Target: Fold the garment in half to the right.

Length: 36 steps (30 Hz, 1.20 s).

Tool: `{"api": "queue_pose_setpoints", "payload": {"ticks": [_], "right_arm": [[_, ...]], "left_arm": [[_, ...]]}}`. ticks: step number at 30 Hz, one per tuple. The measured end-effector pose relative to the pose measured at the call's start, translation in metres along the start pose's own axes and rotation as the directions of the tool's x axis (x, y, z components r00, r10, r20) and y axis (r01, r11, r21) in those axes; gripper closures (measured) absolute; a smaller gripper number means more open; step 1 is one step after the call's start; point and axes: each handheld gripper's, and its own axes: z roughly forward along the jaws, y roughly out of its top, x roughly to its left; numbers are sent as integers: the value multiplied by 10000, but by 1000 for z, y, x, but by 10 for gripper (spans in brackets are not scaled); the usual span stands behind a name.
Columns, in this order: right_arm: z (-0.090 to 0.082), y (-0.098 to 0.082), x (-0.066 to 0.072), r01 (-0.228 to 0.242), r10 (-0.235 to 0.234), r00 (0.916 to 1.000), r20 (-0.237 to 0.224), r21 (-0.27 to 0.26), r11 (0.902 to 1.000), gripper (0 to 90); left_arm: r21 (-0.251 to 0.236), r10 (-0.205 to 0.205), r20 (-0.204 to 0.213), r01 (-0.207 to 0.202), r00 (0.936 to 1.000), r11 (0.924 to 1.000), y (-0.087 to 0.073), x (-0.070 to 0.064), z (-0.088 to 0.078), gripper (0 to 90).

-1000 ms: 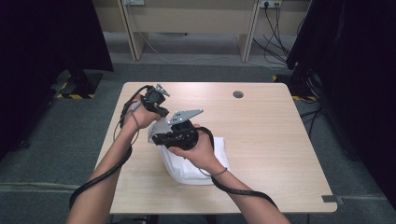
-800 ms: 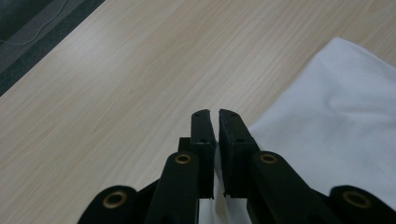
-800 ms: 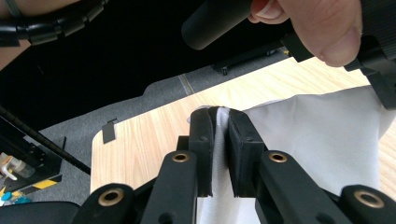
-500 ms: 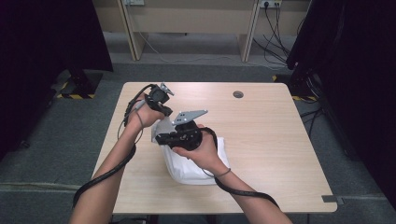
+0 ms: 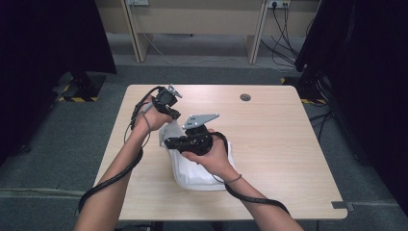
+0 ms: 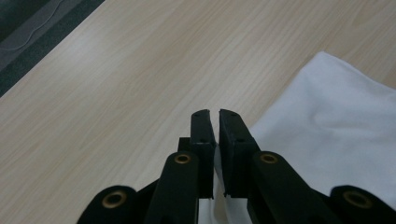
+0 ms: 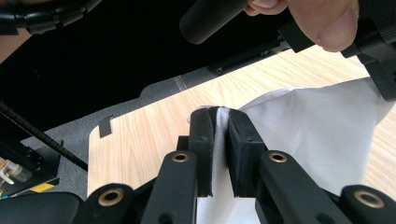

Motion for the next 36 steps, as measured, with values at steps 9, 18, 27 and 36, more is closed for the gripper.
{"api": "queue_pose_setpoints", "payload": {"ticks": [9, 18, 27, 36], "right_arm": [[-2, -1, -1, -23, 24, 10000, 55, -26, 10000, 819], [-6, -3, -2, -60, 60, 9999, 100, -42, 10000, 818], [-12, -7, -5, -91, 92, 9998, 192, -78, 9999, 818], [-17, -10, -8, -134, 136, 9995, 287, -58, 9999, 817]], "left_arm": [[-32, 30, 14, -30, 10000, 10000, 3, -2, 1, 838], [-53, 96, 61, -96, 9999, 9999, 7, -5, 2, 837], [-54, 103, 108, -103, 9999, 9999, 9, -8, 4, 837], [-78, 96, 188, -95, 9998, 9999, 12, -11, 8, 835]]}}
